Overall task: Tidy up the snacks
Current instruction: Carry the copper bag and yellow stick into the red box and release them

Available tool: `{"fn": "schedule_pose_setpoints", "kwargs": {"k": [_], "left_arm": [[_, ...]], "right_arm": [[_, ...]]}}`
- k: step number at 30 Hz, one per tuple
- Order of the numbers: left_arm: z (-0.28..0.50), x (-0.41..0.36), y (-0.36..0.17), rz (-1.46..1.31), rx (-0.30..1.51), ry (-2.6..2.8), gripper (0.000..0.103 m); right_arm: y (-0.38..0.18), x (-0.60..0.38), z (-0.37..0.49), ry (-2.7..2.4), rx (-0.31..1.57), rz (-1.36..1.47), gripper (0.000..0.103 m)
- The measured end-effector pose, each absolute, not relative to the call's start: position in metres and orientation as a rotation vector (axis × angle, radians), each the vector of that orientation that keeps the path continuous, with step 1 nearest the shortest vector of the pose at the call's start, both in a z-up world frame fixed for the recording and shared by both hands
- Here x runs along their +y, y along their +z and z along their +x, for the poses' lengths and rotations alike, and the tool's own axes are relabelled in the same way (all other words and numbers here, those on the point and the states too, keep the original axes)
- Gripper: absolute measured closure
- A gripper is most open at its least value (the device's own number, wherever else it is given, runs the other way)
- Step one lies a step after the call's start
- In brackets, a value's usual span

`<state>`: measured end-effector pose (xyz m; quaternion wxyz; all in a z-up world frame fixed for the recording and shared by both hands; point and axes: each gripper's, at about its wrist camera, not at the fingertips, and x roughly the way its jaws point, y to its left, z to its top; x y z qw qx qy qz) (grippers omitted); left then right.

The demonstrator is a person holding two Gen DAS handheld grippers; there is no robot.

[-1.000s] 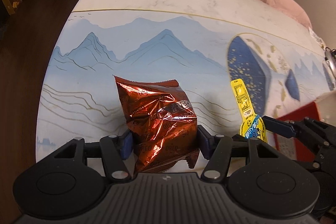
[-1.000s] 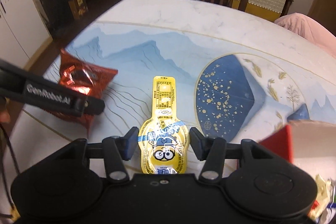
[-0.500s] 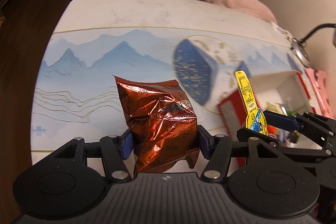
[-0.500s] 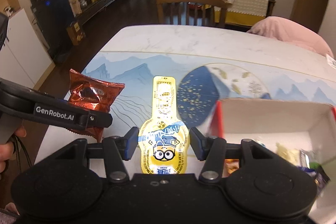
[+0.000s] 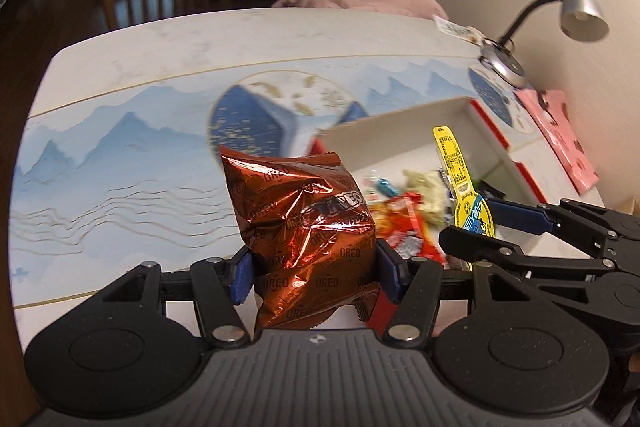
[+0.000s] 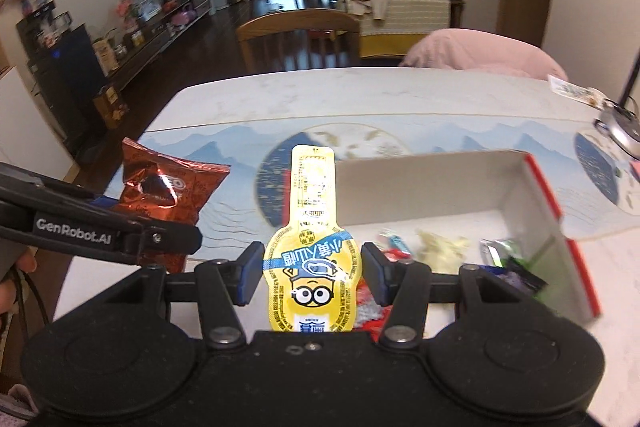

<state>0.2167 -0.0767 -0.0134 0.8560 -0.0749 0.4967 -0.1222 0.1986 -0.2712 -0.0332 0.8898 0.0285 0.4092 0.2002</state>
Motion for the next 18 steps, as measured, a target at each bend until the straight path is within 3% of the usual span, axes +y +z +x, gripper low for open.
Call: {"fn": "schedule_pose_setpoints", "kwargs": {"k": [18], "left_arm": [[0.252, -0.196, -0.020, -0.026, 1.060, -0.339, 0.043]], "right_arm": [[-0.079, -0.364, 0.209, 0.269, 0.902, 0.067, 0.051]]}}
